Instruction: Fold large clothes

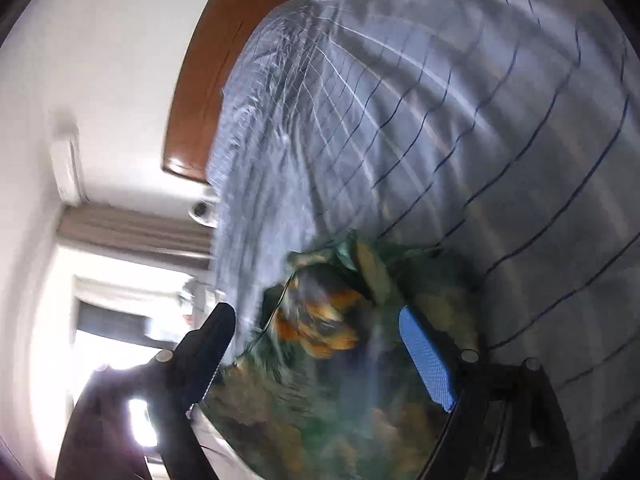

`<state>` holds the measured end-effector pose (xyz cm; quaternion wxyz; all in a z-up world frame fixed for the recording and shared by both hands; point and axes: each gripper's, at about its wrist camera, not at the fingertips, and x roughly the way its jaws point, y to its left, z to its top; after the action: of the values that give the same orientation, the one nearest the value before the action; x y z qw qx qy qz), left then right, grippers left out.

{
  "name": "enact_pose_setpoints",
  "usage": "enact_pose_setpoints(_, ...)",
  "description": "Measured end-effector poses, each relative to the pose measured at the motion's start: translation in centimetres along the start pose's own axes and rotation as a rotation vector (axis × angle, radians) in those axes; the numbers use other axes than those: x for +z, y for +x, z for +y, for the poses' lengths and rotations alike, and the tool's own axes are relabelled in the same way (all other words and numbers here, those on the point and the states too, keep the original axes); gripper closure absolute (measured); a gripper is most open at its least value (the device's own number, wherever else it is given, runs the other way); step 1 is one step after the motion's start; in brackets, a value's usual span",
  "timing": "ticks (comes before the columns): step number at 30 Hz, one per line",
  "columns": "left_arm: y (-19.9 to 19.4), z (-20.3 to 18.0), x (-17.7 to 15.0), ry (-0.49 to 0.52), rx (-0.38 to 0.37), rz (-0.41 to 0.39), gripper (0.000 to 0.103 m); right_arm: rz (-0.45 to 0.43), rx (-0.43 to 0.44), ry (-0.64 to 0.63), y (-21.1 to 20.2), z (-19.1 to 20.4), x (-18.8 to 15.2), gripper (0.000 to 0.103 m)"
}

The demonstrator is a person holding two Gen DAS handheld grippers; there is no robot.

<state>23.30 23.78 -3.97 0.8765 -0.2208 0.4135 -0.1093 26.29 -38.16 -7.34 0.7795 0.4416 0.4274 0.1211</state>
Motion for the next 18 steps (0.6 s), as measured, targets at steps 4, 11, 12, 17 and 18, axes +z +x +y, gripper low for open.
enact_pose_setpoints(4, 3.5, -0.6, -2.8, 0.131, 0.052, 0.139, 0.007, 0.071, -0.176, -0.273, 1.9, 2.4, -1.8, 0.017)
enact_pose_setpoints(11, 11.7, -4.7, -2.7, 0.194, 0.283, 0.189, 0.079, 0.054, -0.413, -0.508, 8.2, 5.8, -3.9, 0.04)
enact_pose_setpoints(12, 11.7, -4.9, -2.3, 0.179, 0.316, 0.191, 0.089, 0.044, -0.471, -0.551, 8.6, 6.5, -4.2, 0.081)
enact_pose_setpoints(17, 6.5, -6.2, 1.5, 0.14, 0.272, -0.018, 0.093, -0.103, -0.564, -0.708, 6.0, 11.3, -3.5, 0.09)
enact_pose_setpoints(18, 5.4, -6.6, 2.5, 0.145, 0.268, -0.076, 0.093, -0.153, -0.563, -0.731, 4.9, 12.2, -3.1, 0.09)
